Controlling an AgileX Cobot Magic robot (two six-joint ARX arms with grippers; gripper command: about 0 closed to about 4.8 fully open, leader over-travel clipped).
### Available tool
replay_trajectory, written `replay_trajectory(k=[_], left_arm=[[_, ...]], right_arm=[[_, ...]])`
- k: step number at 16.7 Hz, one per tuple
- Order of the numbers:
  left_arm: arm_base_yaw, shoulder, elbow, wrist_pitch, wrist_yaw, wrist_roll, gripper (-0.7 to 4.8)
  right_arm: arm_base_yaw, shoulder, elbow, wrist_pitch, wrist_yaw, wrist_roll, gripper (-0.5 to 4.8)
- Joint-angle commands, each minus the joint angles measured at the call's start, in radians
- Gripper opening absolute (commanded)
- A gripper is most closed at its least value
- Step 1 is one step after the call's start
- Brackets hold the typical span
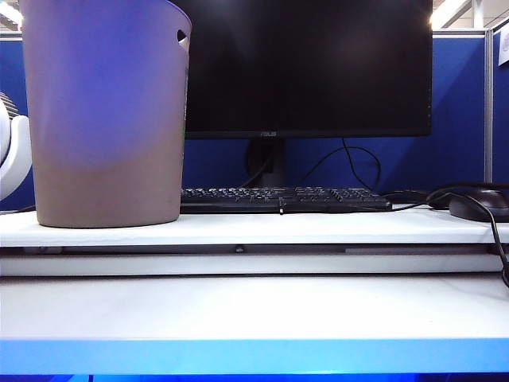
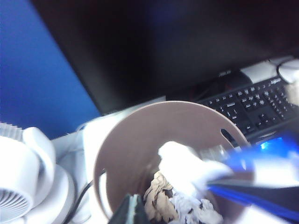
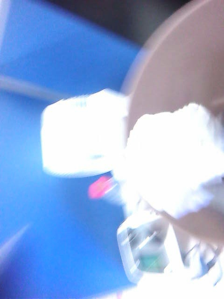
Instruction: Pick up all paper balls from the table and place them in the pink trash can.
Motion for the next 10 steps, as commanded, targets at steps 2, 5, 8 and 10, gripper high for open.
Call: replay_trajectory(k=[2,5,8,10], left_arm=[[0.000,-0.183,0.004,0.017,-0.024,-0.013,-0.06],[-0.001,-0.420,0.003,0.032,-0.055,-0.024,-0.06],[0.000,-0.666,0.002,0.029,-0.053,-0.060,-0.06],[0.000,-0.786,0.000,0.031,-0.073,-0.087,-0.06]], right_arm=[[0.000,-0.045,0.005,0.018,0.058,0.013,4.79],[0.000,-0.211,0.005,-0.060,0.125,0.004,0.14],[0.002,-0.423,0.005,-0.244,0.192,0.004,-0.07],[0.002,-0.562,-0.001,-0.358,0.206,0.005,-0.07]])
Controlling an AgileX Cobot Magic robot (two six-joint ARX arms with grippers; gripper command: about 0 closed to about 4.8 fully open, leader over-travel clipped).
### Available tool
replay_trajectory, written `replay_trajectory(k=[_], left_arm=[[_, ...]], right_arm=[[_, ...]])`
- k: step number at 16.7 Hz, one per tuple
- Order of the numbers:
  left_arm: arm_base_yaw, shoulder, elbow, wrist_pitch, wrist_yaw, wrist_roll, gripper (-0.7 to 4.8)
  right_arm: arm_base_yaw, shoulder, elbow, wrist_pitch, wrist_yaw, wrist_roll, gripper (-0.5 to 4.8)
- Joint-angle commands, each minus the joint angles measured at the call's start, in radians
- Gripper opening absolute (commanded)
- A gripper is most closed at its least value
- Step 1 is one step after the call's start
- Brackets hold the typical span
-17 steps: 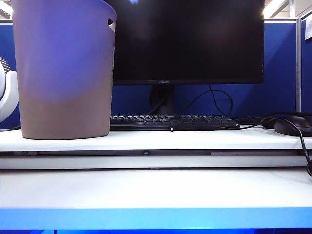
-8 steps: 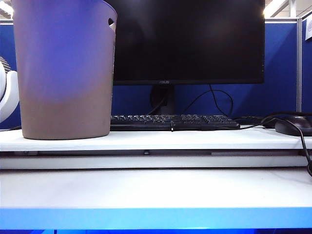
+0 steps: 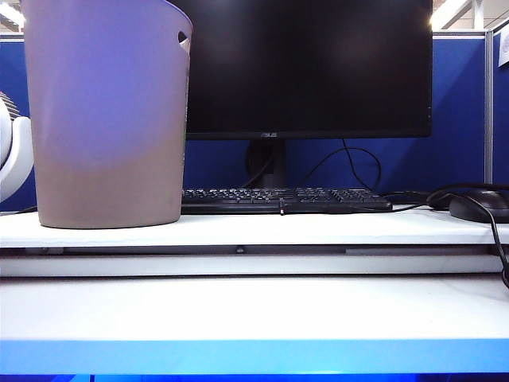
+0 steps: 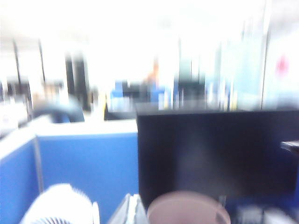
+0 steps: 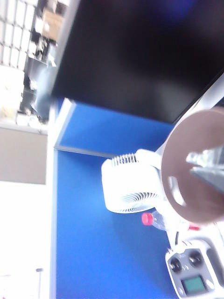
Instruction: Pick up all paper balls from the table and place them in the pink trash can.
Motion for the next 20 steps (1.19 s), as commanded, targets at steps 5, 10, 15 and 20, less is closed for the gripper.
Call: replay_trajectory(k=[5,10,15,20], left_arm=[[0.016,-0.254,-0.106,-0.173,-0.001,-0.085,-0.06],[0.026,-0.478,-0.507,-0.055,0.143,-0.198,-0.06],[0.027,-0.642,-0.964,0.136,0.206,-0.309,-0.06],[0.027,-0.639,-1.444,0.731,0.414,-0.371,-0.06]], right_arm=[[0.003,-0.423,-0.118,-0.272,0.153,0.073,-0.07],[0.003,-0.751,-0.464,-0.277,0.357,0.198,-0.07],[0.002,-1.002,-0.838,-0.176,0.342,0.245,-0.07],[0.006,-1.129,-1.339,0.296,0.260,0.145,-0.06]])
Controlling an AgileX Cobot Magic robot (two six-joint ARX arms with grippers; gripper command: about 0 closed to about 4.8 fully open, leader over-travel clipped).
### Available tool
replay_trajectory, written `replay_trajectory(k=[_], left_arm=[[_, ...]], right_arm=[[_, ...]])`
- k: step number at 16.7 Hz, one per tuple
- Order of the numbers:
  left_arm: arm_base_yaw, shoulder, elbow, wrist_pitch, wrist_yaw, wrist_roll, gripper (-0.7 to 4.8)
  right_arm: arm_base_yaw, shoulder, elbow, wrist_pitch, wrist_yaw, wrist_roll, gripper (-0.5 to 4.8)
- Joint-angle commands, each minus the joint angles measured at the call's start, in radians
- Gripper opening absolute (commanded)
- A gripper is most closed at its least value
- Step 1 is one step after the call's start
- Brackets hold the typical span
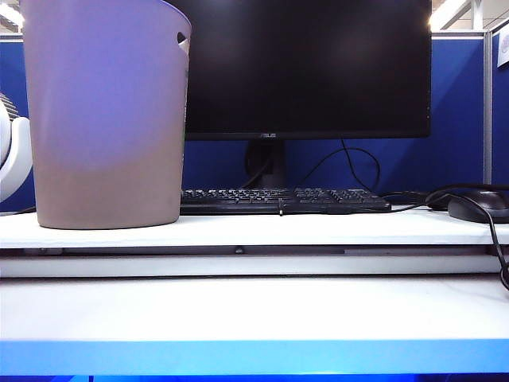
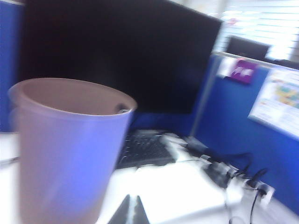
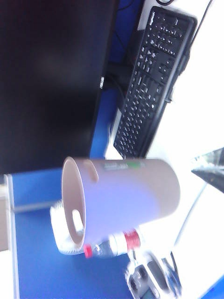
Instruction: Pick up all paper balls from the table and place them in the pink trash can.
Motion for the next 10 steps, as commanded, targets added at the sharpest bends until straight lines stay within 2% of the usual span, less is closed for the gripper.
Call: replay_trajectory(k=[1,3,5,10], left_arm=[[0.001,0.000,-0.245,0.357,0.043,-0.079,-0.06],[0.001,0.000,-0.358,0.383,0.039,-0.163,-0.05],[0.000,0.000,-0.412,0.359,0.039,-0.296,-0.05],[0.000,-0.001,-0.424,0.177,0.045,-0.306,-0.04]], right_arm=[[-0.001,0.010,-0.241,0.343,-0.016,-0.113,-0.06],[0.000,0.038,-0.369,0.488,-0.014,-0.179,-0.06],[0.000,0.037,-0.414,0.500,-0.018,-0.178,-0.06],[0.000,0.036,-0.430,0.391,-0.017,-0.179,-0.06]])
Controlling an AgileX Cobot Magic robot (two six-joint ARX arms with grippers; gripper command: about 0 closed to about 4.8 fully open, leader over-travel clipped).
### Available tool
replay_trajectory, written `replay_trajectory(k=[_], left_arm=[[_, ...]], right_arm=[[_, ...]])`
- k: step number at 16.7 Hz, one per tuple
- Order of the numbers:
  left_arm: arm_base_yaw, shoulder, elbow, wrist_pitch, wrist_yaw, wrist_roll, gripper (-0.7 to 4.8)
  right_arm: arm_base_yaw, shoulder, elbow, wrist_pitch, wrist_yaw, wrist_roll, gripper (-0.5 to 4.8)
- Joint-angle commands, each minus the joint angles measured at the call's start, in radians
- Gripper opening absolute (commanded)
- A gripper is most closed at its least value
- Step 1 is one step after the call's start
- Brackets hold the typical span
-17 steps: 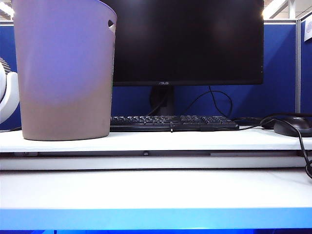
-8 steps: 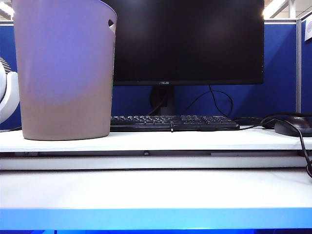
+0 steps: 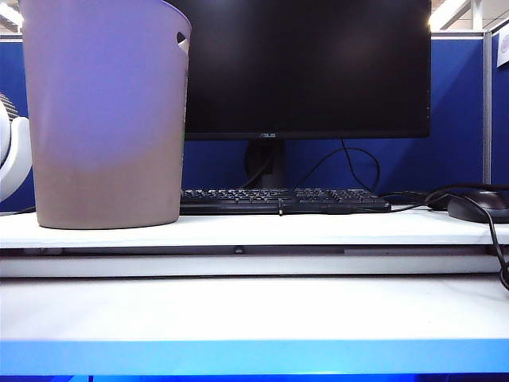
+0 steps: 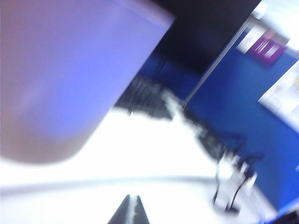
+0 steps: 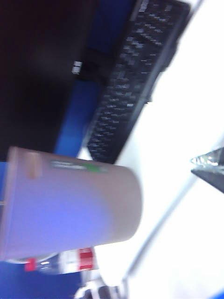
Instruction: Pick up all paper balls from the table and place them in the pink trash can.
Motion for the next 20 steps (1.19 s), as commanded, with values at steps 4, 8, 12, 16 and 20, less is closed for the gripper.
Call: replay_trajectory(k=[4,8,12,16,20], left_arm=[[0.000,0.000,0.002,-0.048,0.003,-0.018,-0.04],[0.000,0.000,0.002,-0.048,0.003,-0.018,-0.04],[0.049,-0.004,-0.013,-0.026,-0.118,0.237,-0.05],[0.219,-0.004,-0.137,0.171,-0.131,0.344,-0.05],[0.307,-0.004,-0.209,0.349,-0.108,0.436,-0.05]], right_arm=[[0.000,-0.001,0.004,-0.074,-0.001,-0.004,-0.06],[0.000,-0.001,0.004,-0.089,-0.001,-0.004,-0.06],[0.000,-0.001,0.004,-0.089,-0.001,-0.004,-0.06],[0.001,-0.001,0.004,-0.089,-0.001,-0.004,-0.06],[0.000,-0.002,0.004,-0.089,-0.001,-0.004,-0.06]])
